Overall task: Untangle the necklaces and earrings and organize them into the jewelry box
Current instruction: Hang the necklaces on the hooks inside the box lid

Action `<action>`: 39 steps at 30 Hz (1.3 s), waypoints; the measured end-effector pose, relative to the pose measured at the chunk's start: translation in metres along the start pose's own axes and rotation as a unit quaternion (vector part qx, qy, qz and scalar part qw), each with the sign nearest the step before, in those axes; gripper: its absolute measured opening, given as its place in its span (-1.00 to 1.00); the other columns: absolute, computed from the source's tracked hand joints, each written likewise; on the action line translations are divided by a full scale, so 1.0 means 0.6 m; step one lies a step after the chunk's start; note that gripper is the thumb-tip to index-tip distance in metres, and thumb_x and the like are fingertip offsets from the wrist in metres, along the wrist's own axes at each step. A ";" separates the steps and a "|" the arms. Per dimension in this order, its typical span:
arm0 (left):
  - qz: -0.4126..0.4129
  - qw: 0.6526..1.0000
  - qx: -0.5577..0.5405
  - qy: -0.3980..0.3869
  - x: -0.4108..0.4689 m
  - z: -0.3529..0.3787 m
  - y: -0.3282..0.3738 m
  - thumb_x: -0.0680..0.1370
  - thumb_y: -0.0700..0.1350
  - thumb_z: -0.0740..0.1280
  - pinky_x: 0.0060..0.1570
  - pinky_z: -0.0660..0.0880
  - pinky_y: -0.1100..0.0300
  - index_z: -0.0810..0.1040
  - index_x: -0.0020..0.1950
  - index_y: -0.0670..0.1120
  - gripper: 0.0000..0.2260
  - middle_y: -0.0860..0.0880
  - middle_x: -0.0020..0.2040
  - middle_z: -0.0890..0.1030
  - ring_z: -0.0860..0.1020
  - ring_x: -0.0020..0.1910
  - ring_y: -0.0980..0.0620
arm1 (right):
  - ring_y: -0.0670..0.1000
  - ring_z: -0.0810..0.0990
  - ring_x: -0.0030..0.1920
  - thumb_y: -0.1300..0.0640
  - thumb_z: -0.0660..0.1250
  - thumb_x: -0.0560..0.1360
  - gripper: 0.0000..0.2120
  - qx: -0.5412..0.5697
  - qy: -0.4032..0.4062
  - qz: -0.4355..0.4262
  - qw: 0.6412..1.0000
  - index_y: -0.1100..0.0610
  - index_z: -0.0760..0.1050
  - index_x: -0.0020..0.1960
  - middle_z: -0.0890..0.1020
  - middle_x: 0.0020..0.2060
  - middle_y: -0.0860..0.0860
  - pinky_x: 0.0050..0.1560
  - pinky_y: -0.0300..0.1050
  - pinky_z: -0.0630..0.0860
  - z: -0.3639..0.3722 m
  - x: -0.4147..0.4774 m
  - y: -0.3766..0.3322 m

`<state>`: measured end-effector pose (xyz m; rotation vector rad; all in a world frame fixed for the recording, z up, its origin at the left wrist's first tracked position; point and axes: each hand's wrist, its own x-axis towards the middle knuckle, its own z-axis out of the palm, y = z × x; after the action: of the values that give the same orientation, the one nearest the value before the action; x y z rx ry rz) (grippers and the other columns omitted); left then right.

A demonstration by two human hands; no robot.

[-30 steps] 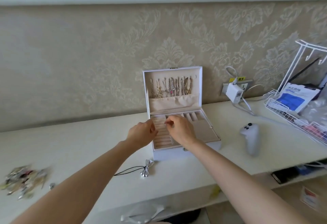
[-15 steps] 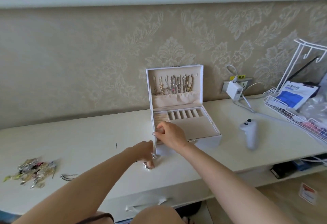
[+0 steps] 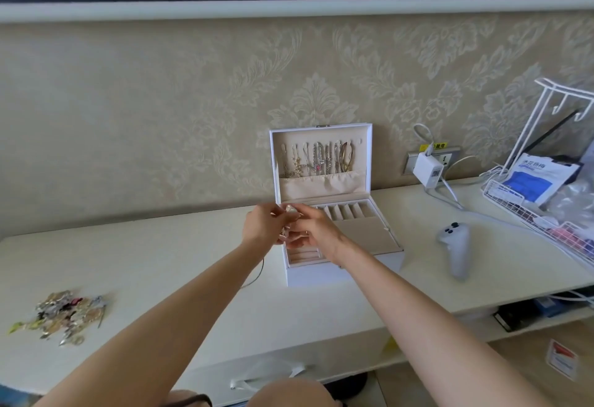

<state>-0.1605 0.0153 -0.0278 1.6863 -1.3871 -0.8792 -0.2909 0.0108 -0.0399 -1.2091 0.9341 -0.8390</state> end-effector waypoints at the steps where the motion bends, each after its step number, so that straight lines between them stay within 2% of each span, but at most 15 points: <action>1: 0.012 0.999 0.032 0.008 0.002 0.002 0.000 0.45 0.00 0.42 -0.36 0.56 0.11 0.59 -0.19 -0.16 -0.78 -0.06 -0.37 0.57 0.56 -0.36 -0.05 | 0.03 0.62 -0.29 0.40 0.26 0.47 -0.71 -0.012 0.003 -0.001 1.000 0.21 0.51 0.16 0.61 -0.25 0.10 -0.26 -0.14 0.58 -0.002 -0.001 -0.002; 3: 0.032 0.998 0.059 0.001 0.006 0.005 0.002 0.48 0.01 0.39 -0.30 0.54 0.08 0.62 -0.19 -0.15 -0.78 -0.06 -0.37 0.57 0.53 -0.36 -0.04 | 0.02 0.63 -0.32 0.41 0.28 0.48 -0.81 -0.025 0.015 -0.007 1.000 0.25 0.52 0.05 0.62 -0.24 0.15 -0.30 -0.19 0.56 -0.009 -0.004 -0.002; 6: 0.053 0.998 0.008 -0.035 0.006 0.010 0.014 0.48 -0.13 0.41 -0.22 0.61 0.06 0.65 -0.11 -0.20 -0.87 -0.14 -0.29 0.61 0.58 -0.37 -0.05 | 0.15 0.62 -0.21 0.42 0.24 0.47 -0.81 0.011 0.031 -0.014 0.999 0.23 0.54 -0.01 0.61 -0.17 0.20 -0.25 -0.12 0.58 -0.026 -0.004 0.000; 9: 0.074 0.996 -0.028 -0.034 0.010 0.016 0.031 0.44 -0.32 0.41 -0.11 0.61 -0.07 0.59 -0.11 -0.22 -0.93 -0.20 -0.22 0.62 0.64 -0.21 -0.21 | 0.24 0.62 -0.09 0.41 0.20 0.47 -0.72 0.061 0.038 -0.010 0.997 0.22 0.54 0.11 0.63 -0.11 0.20 -0.18 -0.03 0.58 -0.044 -0.001 -0.002; 12: 0.093 0.993 -0.030 -0.073 0.026 0.031 0.055 0.45 -0.43 0.33 -0.08 0.60 -0.10 0.55 -0.08 -0.25 -0.88 -0.25 -0.11 0.62 0.62 -0.09 -0.24 | 0.21 0.65 -0.13 0.35 0.22 0.50 -0.71 0.092 0.064 -0.022 0.993 0.21 0.52 0.18 0.65 -0.12 0.18 -0.21 -0.06 0.59 -0.063 0.000 -0.014; 15: 0.138 0.984 0.104 -0.032 0.046 0.049 0.082 0.46 -0.29 0.37 -0.14 0.60 0.00 0.56 -0.22 -0.12 -0.90 -0.16 -0.18 0.66 0.63 -0.14 -0.17 | 0.14 0.64 -0.26 0.33 0.25 0.49 -0.73 0.082 0.116 -0.030 0.989 0.22 0.52 0.17 0.64 -0.17 0.18 -0.29 -0.13 0.55 -0.082 0.002 -0.032; 18: 0.180 0.932 0.314 0.024 0.054 0.058 0.114 0.51 -0.06 0.35 -0.18 0.43 0.15 0.58 -0.09 -0.06 -0.91 -0.06 -0.07 0.64 0.57 -0.03 -0.12 | 0.08 0.61 -0.38 0.29 0.29 0.47 -0.75 0.047 0.177 -0.032 0.983 0.18 0.55 0.14 0.63 -0.21 0.12 -0.38 -0.18 0.42 -0.100 0.007 -0.047; 21: 0.235 0.896 0.375 0.031 0.066 0.072 0.138 0.52 -0.06 0.35 -0.16 0.37 0.15 0.60 -0.02 -0.06 -0.89 -0.04 0.03 0.55 0.51 0.07 -0.08 | -0.01 0.53 -0.48 0.27 0.28 0.47 -0.78 -0.005 0.229 -0.028 0.973 0.15 0.58 0.08 0.60 -0.29 0.06 -0.45 -0.23 0.32 -0.119 0.009 -0.063; 23: 0.238 0.898 0.371 0.018 0.075 0.081 0.151 0.51 -0.12 0.34 -0.18 0.36 0.16 0.58 -0.04 -0.06 -0.93 -0.04 0.01 0.53 0.51 0.04 -0.07 | -0.05 0.49 -0.53 0.27 0.27 0.47 -0.79 -0.041 0.257 -0.029 0.965 0.20 0.58 0.07 0.59 -0.31 0.06 -0.48 -0.26 0.32 -0.132 0.011 -0.074; 25: 0.177 0.930 0.320 -0.030 0.084 0.088 0.168 0.49 -0.11 0.32 -0.26 0.36 0.19 0.52 -0.08 -0.08 -0.94 -0.05 -0.11 0.55 0.52 -0.12 -0.04 | -0.06 0.46 -0.54 0.26 0.28 0.47 -0.80 -0.061 0.277 -0.036 0.958 0.27 0.57 0.07 0.59 -0.27 0.10 -0.48 -0.25 0.34 -0.147 0.013 -0.084; 28: 0.042 0.980 0.132 -0.145 0.095 0.099 0.195 0.50 -0.17 0.25 -0.55 0.30 0.33 0.48 -0.23 -0.15 -0.88 -0.04 -0.37 0.58 0.43 -0.52 0.09 | -0.06 0.48 -0.52 0.27 0.31 0.48 -0.79 -0.043 0.284 -0.061 0.956 0.25 0.56 0.10 0.58 -0.27 0.07 -0.50 -0.29 0.39 -0.164 0.010 -0.102; 31: -0.058 0.970 0.009 -0.236 0.101 0.107 0.208 0.56 -0.20 0.19 -0.65 0.23 0.39 0.52 -0.29 -0.21 -0.75 -0.02 -0.55 0.56 0.34 -0.68 0.14 | -0.05 0.48 -0.47 0.28 0.31 0.48 -0.77 -0.038 0.286 -0.090 0.953 0.21 0.56 0.13 0.56 -0.30 0.04 -0.47 -0.30 0.40 -0.175 0.004 -0.122; 34: -0.092 0.966 -0.088 -0.227 0.118 0.120 0.201 0.59 -0.17 0.22 -0.66 0.27 0.39 0.55 -0.28 -0.21 -0.72 0.00 -0.59 0.52 0.34 -0.68 0.16 | -0.05 0.47 -0.44 0.31 0.31 0.46 -0.74 -0.033 0.301 -0.111 0.946 0.19 0.54 0.14 0.54 -0.30 0.03 -0.43 -0.24 0.35 -0.184 -0.001 -0.130; 36: -0.106 0.960 -0.144 -0.217 0.124 0.128 0.193 0.59 -0.16 0.26 -0.65 0.29 0.40 0.55 -0.25 -0.20 -0.75 0.00 -0.57 0.50 0.34 -0.67 0.17 | -0.05 0.45 -0.42 0.32 0.31 0.46 -0.73 -0.030 0.305 -0.114 0.945 0.19 0.54 0.15 0.52 -0.28 0.04 -0.43 -0.24 0.34 -0.188 -0.004 -0.127; 39: -0.129 0.919 -0.284 -0.242 0.123 0.136 0.190 0.59 -0.24 0.23 -0.63 0.31 0.42 0.50 -0.21 -0.20 -0.82 -0.03 -0.46 0.47 0.36 -0.65 0.19 | -0.03 0.46 -0.44 0.34 0.29 0.47 -0.73 -0.016 0.301 -0.100 0.948 0.22 0.52 0.16 0.53 -0.33 0.04 -0.43 -0.22 0.36 -0.188 -0.004 -0.112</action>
<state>-0.2713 -0.0809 0.0315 1.2493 -1.0528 -1.7515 -0.3982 -0.0414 0.0154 -1.1014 1.3287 -1.4058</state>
